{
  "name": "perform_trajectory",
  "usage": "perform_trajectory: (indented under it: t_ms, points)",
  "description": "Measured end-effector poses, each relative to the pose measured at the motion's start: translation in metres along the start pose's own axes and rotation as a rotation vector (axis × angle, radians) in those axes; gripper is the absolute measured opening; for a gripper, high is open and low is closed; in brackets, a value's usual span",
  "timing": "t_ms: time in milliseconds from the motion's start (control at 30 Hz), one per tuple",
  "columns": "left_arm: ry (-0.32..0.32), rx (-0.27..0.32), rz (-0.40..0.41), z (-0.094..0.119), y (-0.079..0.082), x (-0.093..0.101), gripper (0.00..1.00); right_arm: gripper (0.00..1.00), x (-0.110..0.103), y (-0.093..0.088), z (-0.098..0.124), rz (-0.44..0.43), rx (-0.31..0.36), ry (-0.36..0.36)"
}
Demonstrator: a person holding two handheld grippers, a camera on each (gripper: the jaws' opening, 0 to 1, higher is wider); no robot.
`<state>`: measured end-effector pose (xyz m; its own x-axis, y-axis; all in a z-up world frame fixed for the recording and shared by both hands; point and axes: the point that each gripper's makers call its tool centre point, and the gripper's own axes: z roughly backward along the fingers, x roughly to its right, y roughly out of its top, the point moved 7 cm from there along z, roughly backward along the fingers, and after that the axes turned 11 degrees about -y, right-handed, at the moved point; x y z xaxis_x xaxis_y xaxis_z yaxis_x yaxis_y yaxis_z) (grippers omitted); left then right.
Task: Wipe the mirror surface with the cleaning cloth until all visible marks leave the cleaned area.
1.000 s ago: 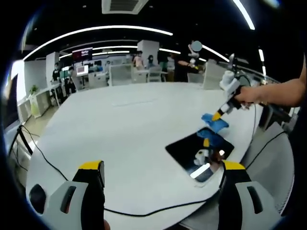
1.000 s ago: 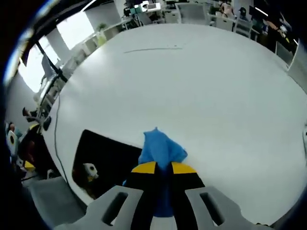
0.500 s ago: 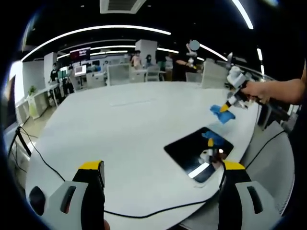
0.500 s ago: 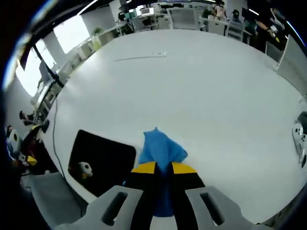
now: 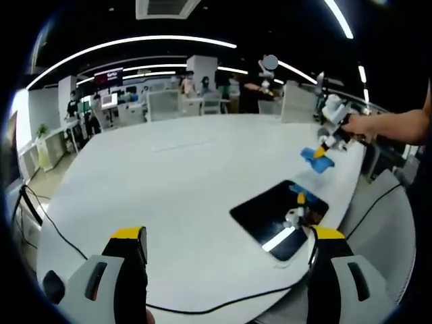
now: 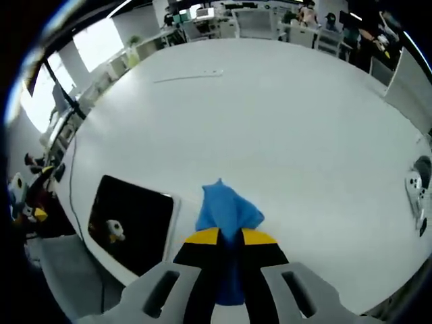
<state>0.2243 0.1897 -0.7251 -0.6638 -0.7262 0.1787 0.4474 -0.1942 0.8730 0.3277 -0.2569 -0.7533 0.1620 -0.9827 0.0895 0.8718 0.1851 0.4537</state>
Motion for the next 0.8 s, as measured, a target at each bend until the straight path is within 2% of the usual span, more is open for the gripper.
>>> perform_trajectory:
  t_ms: [567,600,667,733,800]
  points:
    - [0.012,-0.009,0.015,0.003,-0.005,0.000,1.00,0.07,-0.010,-0.037,-0.054,0.044,-0.030,-0.004]
    - [0.012,-0.009,0.016,0.002,-0.005,0.000,1.00,0.07,-0.008,-0.033,-0.054,0.059,0.015,-0.002]
    - [0.014,-0.008,0.017,0.002,-0.006,0.000,1.00,0.07,-0.008,-0.034,-0.049,0.019,-0.005,-0.002]
    - [0.014,-0.008,0.019,0.001,-0.007,0.000,1.00,0.07,-0.008,-0.034,-0.049,0.065,0.013,-0.002]
    - [0.012,-0.009,0.020,0.001,-0.008,0.001,1.00,0.08,-0.007,-0.035,-0.049,0.076,0.037,0.022]
